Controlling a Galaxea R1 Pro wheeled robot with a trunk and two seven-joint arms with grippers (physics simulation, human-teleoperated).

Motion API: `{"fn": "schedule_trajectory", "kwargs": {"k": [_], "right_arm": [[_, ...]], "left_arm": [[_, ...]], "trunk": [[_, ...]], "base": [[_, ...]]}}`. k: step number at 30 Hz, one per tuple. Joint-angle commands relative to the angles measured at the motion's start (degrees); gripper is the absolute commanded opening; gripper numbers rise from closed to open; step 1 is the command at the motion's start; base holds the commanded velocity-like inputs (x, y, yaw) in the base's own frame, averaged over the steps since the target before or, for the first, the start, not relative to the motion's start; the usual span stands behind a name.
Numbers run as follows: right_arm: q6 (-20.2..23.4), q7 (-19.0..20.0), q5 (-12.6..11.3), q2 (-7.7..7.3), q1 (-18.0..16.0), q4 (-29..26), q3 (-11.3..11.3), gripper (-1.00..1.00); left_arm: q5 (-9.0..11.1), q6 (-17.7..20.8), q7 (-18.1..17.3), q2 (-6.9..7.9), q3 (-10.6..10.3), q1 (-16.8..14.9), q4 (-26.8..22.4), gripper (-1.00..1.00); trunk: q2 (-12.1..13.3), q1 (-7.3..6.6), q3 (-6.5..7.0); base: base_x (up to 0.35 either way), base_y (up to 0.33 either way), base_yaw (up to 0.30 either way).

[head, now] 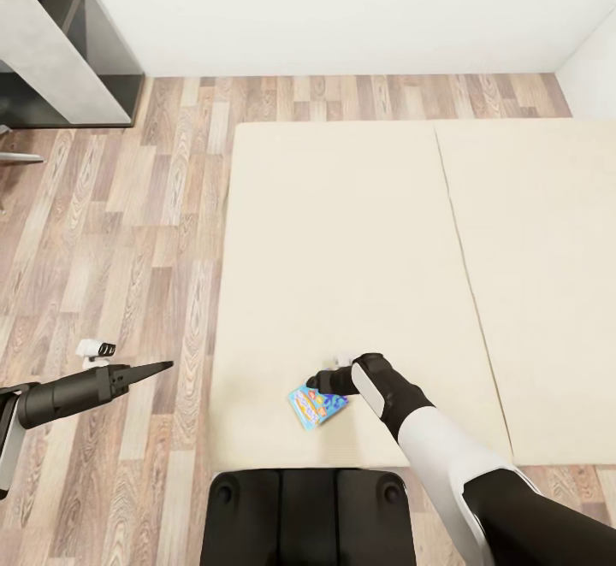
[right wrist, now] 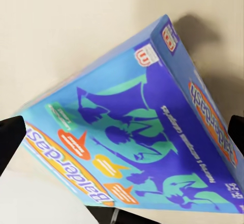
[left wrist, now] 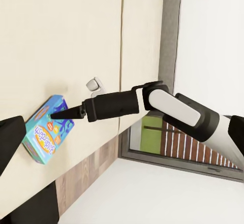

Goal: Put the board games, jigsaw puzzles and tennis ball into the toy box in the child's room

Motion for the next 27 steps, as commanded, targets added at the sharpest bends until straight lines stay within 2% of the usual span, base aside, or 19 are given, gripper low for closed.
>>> {"fn": "schedule_trajectory", "kwargs": {"k": [1,27], "right_arm": [[0.2,0.2,0.3,0.0,0.0,0.0,0.1,1.0],[0.2,0.2,0.3,0.0,-0.1,0.0,0.1,1.0]], "left_arm": [[-0.1,0.6,-0.2,0.01,0.0,0.0,0.0,1.0],[-0.1,0.7,-0.2,0.06,0.0,0.0,0.0,1.0]], "trunk": [[-0.1,0.03,-0.06],[-0.1,0.03,-0.06]], "base": [[-0.063,0.09,0.0],[-0.012,0.052,0.0]]}}
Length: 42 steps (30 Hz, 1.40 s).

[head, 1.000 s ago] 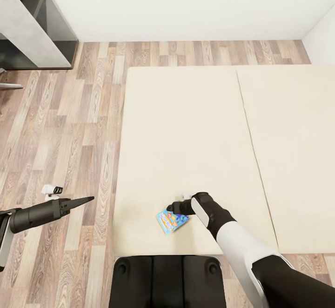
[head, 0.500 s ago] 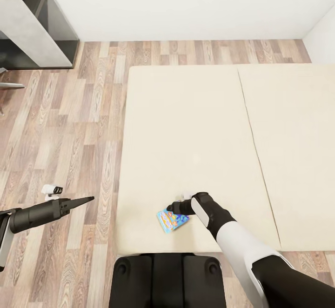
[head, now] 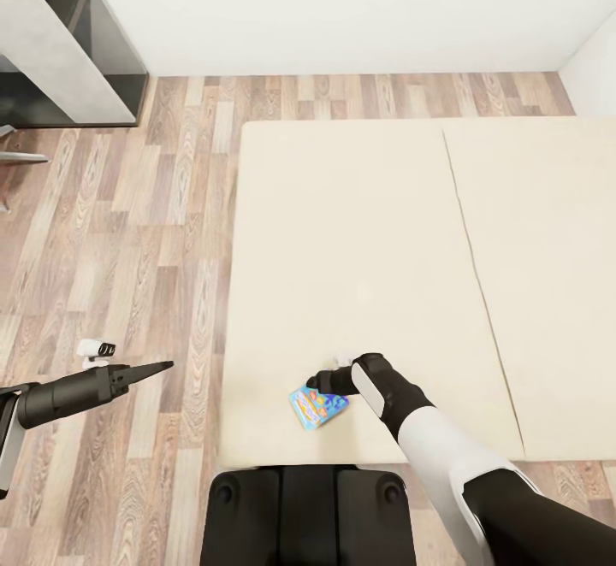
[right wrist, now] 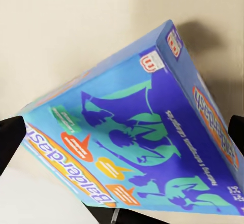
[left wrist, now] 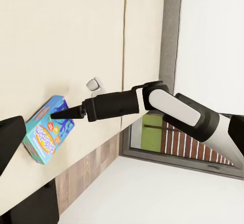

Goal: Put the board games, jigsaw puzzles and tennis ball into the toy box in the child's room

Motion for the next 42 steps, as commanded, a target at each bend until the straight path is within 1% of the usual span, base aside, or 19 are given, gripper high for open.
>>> {"fn": "schedule_trajectory", "kwargs": {"k": [1,21,42], "right_arm": [[0.2,0.2,0.3,0.0,0.0,0.0,0.1,1.0],[0.3,0.2,0.3,0.0,0.0,0.0,0.1,1.0],[0.4,0.3,0.3,0.0,0.0,0.0,0.1,1.0]], "left_arm": [[-0.1,0.6,-0.2,0.02,0.0,0.0,0.0,1.0],[-0.1,0.6,-0.2,0.02,0.0,0.0,0.0,1.0],[-0.1,0.6,-0.2,0.02,0.0,0.0,0.0,1.0]], "trunk": [[-0.1,0.03,-0.06],[-0.1,0.03,-0.06],[-0.1,0.03,-0.06]], "base": [[0.0,0.083,0.0],[0.0,0.1,0.0],[0.0,0.048,0.0]]}}
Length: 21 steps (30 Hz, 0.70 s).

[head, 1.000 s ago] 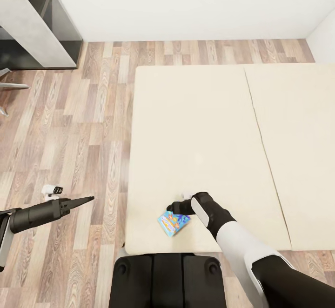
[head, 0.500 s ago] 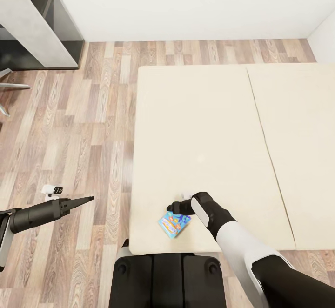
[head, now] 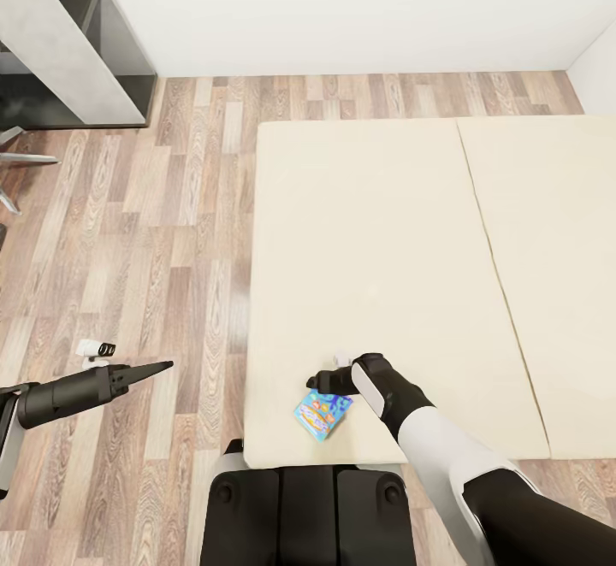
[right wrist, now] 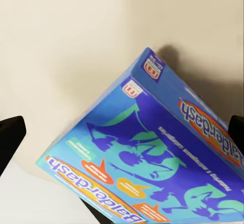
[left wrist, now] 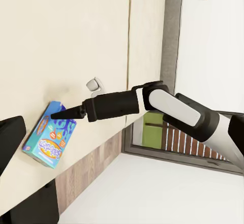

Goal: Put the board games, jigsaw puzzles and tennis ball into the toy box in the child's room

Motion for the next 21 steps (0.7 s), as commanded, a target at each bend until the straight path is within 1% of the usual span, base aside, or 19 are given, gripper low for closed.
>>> {"fn": "schedule_trajectory", "kwargs": {"k": [1,21], "right_arm": [[0.2,0.2,0.3,0.0,0.0,0.0,0.1,1.0],[0.3,0.2,0.3,0.0,0.0,0.0,0.1,1.0]], "left_arm": [[0.0,0.6,-0.2,0.02,0.0,0.0,0.0,1.0],[0.0,0.6,-0.2,0.02,0.1,0.0,0.0,1.0]], "trunk": [[-0.1,0.03,-0.06],[-0.1,0.03,-0.06]], "base": [[0.0,0.137,0.0],[0.0,0.069,0.0]]}}
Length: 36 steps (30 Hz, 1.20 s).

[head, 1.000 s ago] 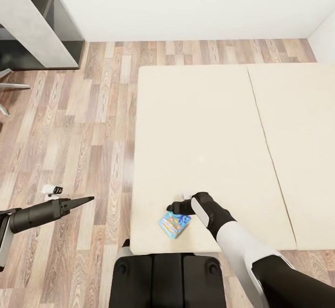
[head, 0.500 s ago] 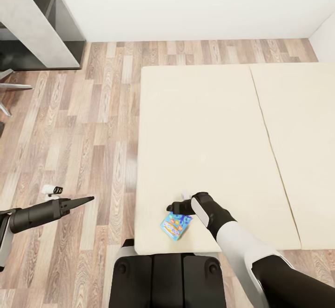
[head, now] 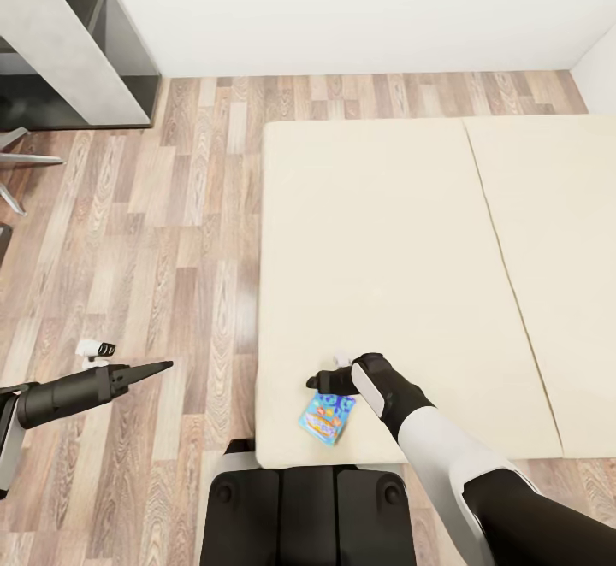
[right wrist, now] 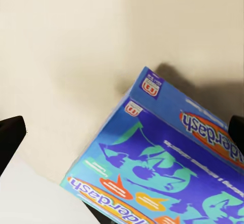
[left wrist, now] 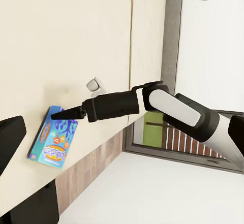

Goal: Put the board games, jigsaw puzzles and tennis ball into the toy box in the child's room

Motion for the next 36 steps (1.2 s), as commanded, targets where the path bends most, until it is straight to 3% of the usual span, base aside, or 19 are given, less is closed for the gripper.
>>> {"fn": "schedule_trajectory", "kwargs": {"k": [1,36], "right_arm": [[0.2,0.2,0.3,0.0,0.0,0.0,0.1,1.0],[0.1,0.1,0.4,-0.36,0.0,0.2,0.2,1.0]], "left_arm": [[0.0,0.6,-0.2,0.02,0.0,0.0,0.0,1.0],[-0.1,0.6,-0.2,0.02,-0.1,0.0,0.0,1.0]], "trunk": [[-0.1,0.03,-0.06],[-0.1,0.03,-0.06]], "base": [[0.0,0.079,0.0],[0.0,0.005,0.0]]}}
